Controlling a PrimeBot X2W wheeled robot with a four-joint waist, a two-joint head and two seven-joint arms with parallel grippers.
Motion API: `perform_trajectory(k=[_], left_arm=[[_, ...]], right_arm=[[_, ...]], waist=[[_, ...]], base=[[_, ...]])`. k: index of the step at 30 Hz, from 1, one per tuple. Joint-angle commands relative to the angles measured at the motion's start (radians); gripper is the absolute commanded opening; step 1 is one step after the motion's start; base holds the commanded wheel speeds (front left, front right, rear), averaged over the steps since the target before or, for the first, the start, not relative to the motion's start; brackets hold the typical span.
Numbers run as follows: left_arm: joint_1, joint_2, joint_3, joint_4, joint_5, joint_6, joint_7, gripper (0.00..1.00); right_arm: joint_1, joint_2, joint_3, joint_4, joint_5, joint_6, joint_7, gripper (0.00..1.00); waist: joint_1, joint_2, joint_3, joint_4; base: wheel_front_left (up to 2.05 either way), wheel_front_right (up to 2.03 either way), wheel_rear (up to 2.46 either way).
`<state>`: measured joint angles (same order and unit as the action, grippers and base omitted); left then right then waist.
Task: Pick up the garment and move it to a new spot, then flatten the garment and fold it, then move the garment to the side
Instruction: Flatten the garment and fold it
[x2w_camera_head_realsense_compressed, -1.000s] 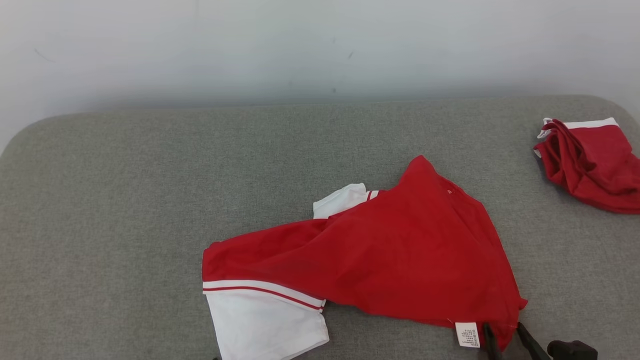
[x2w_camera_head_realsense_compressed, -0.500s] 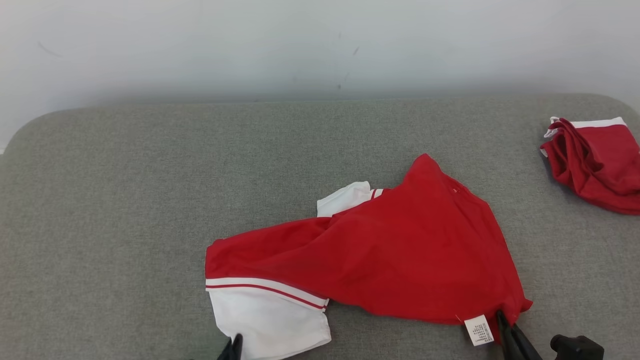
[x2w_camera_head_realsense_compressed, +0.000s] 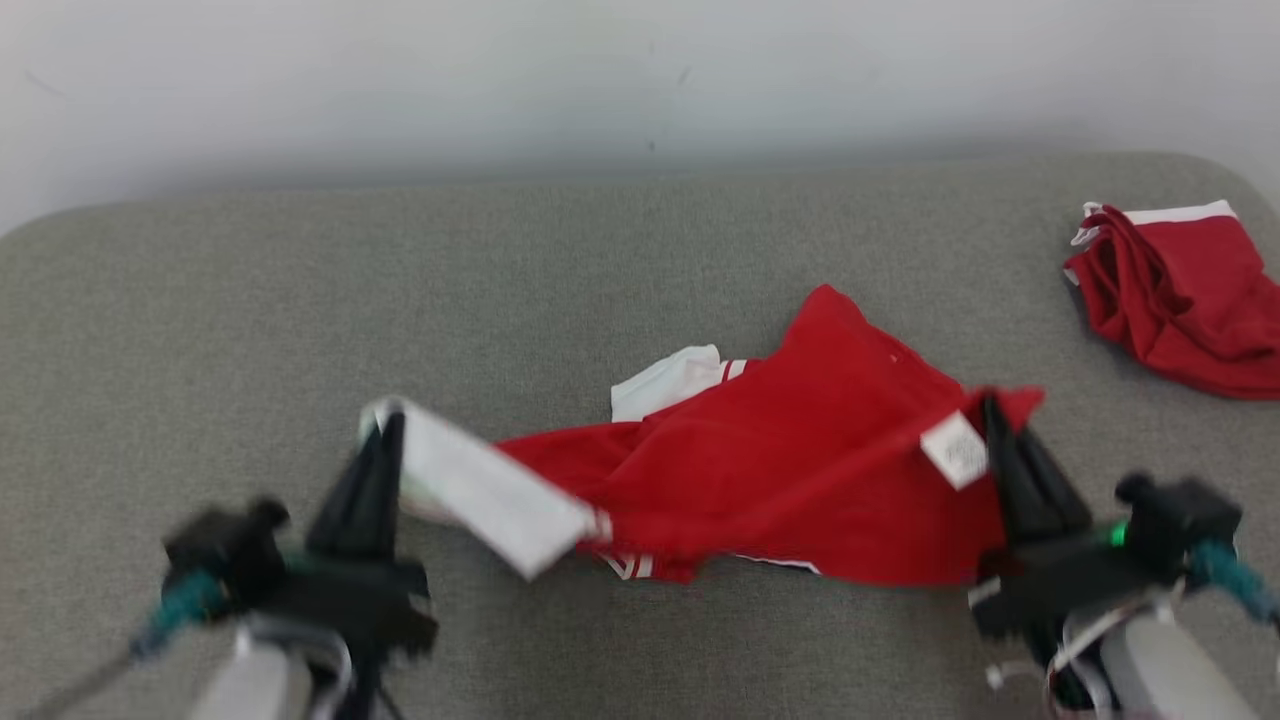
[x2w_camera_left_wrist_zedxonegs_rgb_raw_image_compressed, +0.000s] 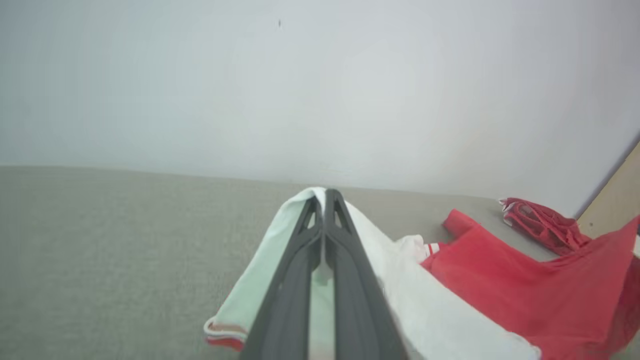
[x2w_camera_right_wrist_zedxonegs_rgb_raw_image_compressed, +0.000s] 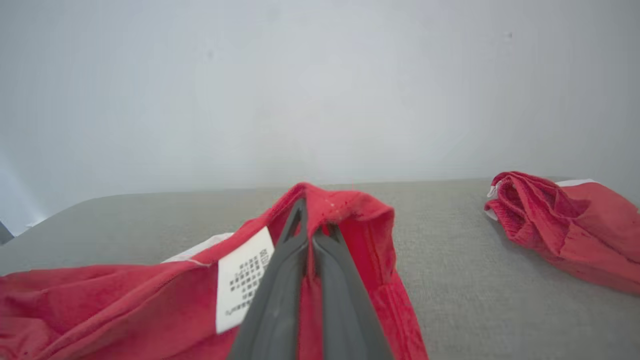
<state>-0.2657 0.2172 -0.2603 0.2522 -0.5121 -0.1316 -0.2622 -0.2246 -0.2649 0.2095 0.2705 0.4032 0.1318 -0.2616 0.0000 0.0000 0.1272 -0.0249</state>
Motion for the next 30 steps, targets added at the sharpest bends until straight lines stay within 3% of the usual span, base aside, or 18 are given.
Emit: perform_trajectory(k=[1,7,12,22,30], left_arm=[[-0.041,0.003,-0.001,-0.002,-0.026,0.002,0.003,0.0],[-0.428,0.102,-0.016,0.05,-0.118,0.002,0.111,0.0],[-0.777,0.135,-0.021,0.134,-0.167,0.002,0.202,0.0],[-1.406,0.152,-0.073,0.353,-0.126,0.002,0.274,0.0],[-1.727,0.123,-0.122,0.537,-0.085,0.002,0.259,0.0]], right_arm=[[-0.029,-0.003,0.005,0.0,0.014,-0.003,-0.004,0.0],[-0.374,-0.061,0.052,0.064,0.062,-0.003,0.002,0.0],[-0.698,-0.102,0.072,0.132,0.119,-0.003,0.045,0.0],[-1.29,-0.129,0.101,0.317,0.202,-0.003,0.148,0.0],[-1.573,-0.147,0.156,0.471,0.191,-0.003,0.173,0.0]], waist=[[0.0,0.0,0.033,-0.005],[0.0,0.0,0.202,-0.014],[0.0,0.0,0.345,-0.017],[0.0,0.0,0.508,-0.027],[0.0,0.0,0.547,-0.032]], base=[[0.0,0.0,0.0],[0.0,0.0,0.0],[0.0,0.0,0.0],[0.0,0.0,0.0],[0.0,0.0,0.0]])
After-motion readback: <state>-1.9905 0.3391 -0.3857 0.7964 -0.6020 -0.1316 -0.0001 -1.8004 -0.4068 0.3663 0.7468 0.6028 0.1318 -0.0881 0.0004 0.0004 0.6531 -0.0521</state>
